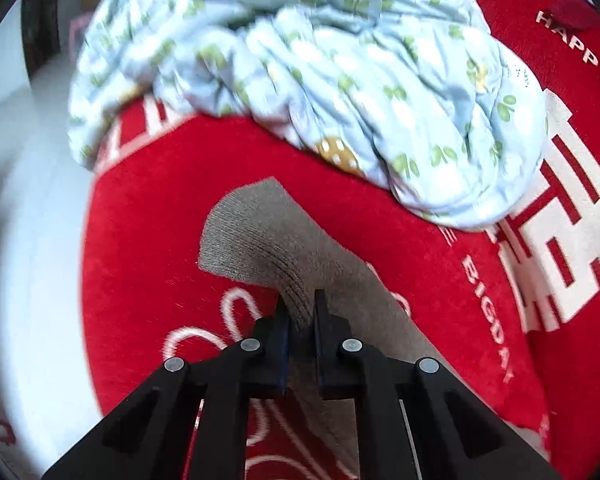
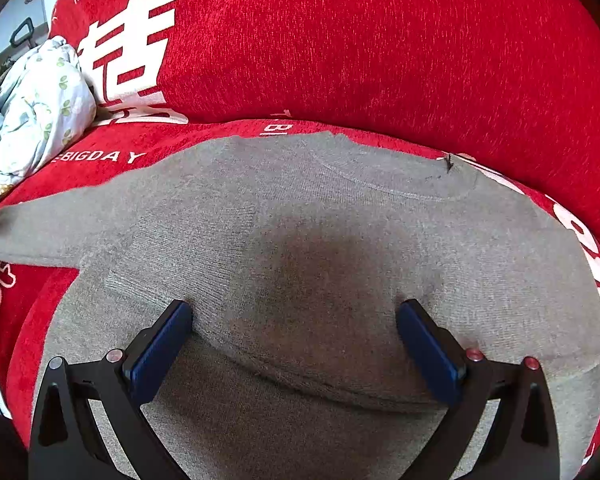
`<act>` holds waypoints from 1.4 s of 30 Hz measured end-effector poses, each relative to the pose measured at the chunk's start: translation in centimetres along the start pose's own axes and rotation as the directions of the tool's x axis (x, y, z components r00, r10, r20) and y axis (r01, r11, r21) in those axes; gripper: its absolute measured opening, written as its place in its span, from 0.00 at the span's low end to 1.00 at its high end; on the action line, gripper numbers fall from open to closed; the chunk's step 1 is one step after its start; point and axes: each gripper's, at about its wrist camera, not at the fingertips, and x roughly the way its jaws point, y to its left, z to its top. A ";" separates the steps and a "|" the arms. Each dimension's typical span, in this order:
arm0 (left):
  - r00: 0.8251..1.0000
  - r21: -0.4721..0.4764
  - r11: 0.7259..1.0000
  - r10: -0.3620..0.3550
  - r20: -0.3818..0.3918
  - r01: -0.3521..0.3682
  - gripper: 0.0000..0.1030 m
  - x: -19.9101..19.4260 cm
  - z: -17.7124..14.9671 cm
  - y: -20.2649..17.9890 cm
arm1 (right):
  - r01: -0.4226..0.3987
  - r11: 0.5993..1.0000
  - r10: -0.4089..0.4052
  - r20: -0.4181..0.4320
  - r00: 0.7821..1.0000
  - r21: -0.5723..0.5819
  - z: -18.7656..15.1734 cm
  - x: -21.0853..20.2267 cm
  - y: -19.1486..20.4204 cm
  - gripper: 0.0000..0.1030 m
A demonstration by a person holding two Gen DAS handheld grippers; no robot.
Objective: Fold small clothes
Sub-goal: 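Close the left gripper on the other sleeve cuff, then carry the held sleeve across the sweater body with the left gripper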
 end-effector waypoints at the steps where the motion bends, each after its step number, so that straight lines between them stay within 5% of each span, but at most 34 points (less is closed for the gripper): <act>1: 1.000 0.011 1.000 0.010 0.009 -0.010 0.10 -0.7 -0.4 -0.8 | -0.002 1.000 0.002 -0.002 1.000 0.002 0.0 0.0 0.0 0.99; 12: 0.997 0.113 0.993 0.011 0.074 -0.020 0.10 -2.6 -1.5 -2.9 | -0.084 0.989 0.080 0.038 0.996 0.125 -1.5 -2.9 -3.6 0.99; 18: 0.994 0.258 0.965 -0.065 0.088 0.041 0.10 -4.8 -4.4 -6.3 | -0.078 0.989 0.070 0.065 0.995 0.124 -2.1 -5.0 -5.9 0.99; 23: 0.985 0.411 0.900 -0.171 0.022 0.147 0.10 -6.7 -9.0 -10.8 | -0.062 0.996 0.058 0.058 0.997 0.071 -2.4 -6.1 -7.2 0.99; 30: 0.984 0.593 0.790 -0.177 -0.023 0.156 0.10 -8.3 -16.3 -16.6 | -0.034 0.999 0.035 0.057 0.998 -0.017 -3.8 -6.2 -8.5 0.99; 36: 0.990 0.694 0.709 -0.135 -0.037 0.123 0.10 -9.4 -21.7 -19.5 | -0.128 0.985 0.119 0.082 0.990 0.116 -3.8 -5.4 -12.1 0.99; 42: 0.991 0.745 0.659 -0.130 -0.026 0.106 0.10 -11.5 -24.6 -21.8 | -0.090 0.975 0.072 0.094 0.993 0.204 -3.7 -6.2 -15.3 0.99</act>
